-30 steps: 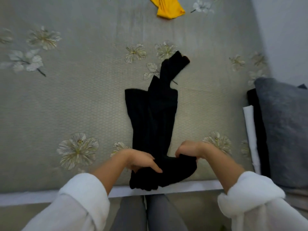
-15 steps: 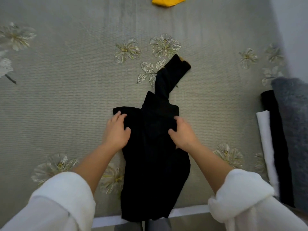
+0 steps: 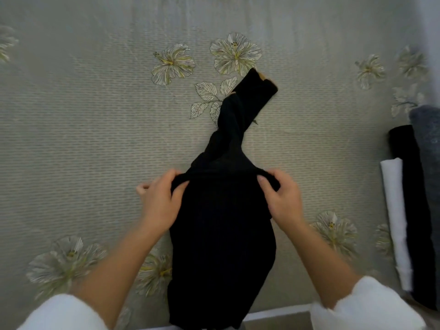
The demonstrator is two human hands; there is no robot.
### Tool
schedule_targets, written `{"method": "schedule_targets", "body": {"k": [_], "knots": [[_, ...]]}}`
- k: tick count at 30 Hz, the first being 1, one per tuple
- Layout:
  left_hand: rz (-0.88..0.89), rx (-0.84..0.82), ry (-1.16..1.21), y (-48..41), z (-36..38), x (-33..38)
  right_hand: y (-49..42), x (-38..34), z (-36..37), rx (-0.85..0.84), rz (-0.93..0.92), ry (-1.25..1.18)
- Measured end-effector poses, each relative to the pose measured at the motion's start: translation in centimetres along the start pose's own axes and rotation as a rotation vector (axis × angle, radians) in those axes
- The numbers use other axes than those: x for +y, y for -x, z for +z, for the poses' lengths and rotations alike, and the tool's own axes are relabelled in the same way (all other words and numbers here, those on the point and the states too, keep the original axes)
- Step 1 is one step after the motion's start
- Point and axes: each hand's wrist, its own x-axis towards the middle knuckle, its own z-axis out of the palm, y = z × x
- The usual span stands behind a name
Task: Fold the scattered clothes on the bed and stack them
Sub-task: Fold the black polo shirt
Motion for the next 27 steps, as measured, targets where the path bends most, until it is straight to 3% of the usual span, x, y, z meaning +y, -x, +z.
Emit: {"method": "schedule_targets", "body": {"k": [4,7,11,13,15,17,19,21,24,25,27], "knots": [[0.044,-0.006,0.024,2.7,-1.3,0.7,3.5,1.5,-1.9,0.175,-0.269,0.334],[-0.017,-0.058,-0.138,3.3,-1.6,0.0,5.2,0.4,-2.1,0.163,-0.471,0.429],[-0.203,-0.395,-0.445,3.4,-2.8,-0.6,8.1,-0.8,-0.5,-0.145,-0.757,0.496],[-0.203,-0.443,-0.516,3.7,-3.2,-1.0,9.5,-0.6,0.2,-0.282,-0.872,0.606],[-0.032,-0.401,-0.531,4.3,-3.1,-1.0,10.6,-0.1,0.8,-0.407,-0.953,0.674],[0.193,-0.472,-0.575,4.8,-2.5,-0.9,11.5,0.1,1.1,-0.518,-0.988,0.675],[0.271,-0.586,-0.625,5.2,-1.5,-0.8,12.0,0.0,0.9,-0.547,-0.961,0.63],[0.24,-0.605,-0.631,5.4,-0.6,-0.8,12.0,-0.3,0.5,-0.402,-0.813,0.571],[0.25,-0.503,-0.647,5.6,0.0,-0.6,10.1,0.2,-0.4,-0.091,-0.305,0.451],[0.252,-0.499,-0.685,5.6,0.1,-0.8,9.4,0.8,-0.7,-0.077,-0.145,0.485],[0.25,-0.518,-0.769,5.6,0.2,-1.0,8.4,1.9,-1.1,-0.237,0.029,0.651]]}}
